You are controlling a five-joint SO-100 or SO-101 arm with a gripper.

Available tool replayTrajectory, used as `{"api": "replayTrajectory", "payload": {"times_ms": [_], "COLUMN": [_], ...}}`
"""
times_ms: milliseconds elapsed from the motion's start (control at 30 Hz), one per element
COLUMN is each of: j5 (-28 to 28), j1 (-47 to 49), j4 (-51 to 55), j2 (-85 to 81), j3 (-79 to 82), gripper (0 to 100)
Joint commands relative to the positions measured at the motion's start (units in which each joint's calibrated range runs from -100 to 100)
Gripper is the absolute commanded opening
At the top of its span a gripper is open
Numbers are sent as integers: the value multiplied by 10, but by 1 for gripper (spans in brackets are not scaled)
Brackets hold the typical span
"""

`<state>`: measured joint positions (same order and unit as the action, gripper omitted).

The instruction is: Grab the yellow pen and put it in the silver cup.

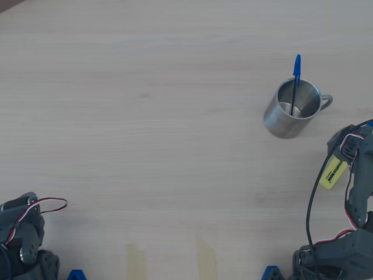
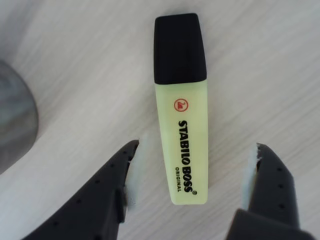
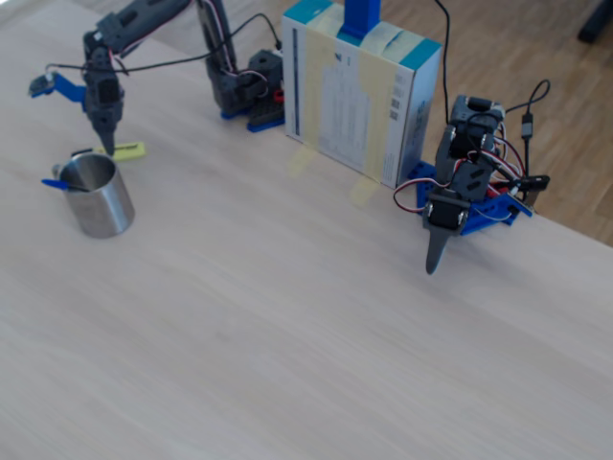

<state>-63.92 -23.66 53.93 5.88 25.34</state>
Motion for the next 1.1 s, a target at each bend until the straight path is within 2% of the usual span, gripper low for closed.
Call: {"api": "replayTrajectory", "payload": {"times_ms": [0,667,1067], "j5": [-2,-2,2], "j1": [-3,2,12], "j4": [-3,-3,-44], "j2": [9,97,106], "j3": [-29,-32,-32], "gripper": [31,31,31]}}
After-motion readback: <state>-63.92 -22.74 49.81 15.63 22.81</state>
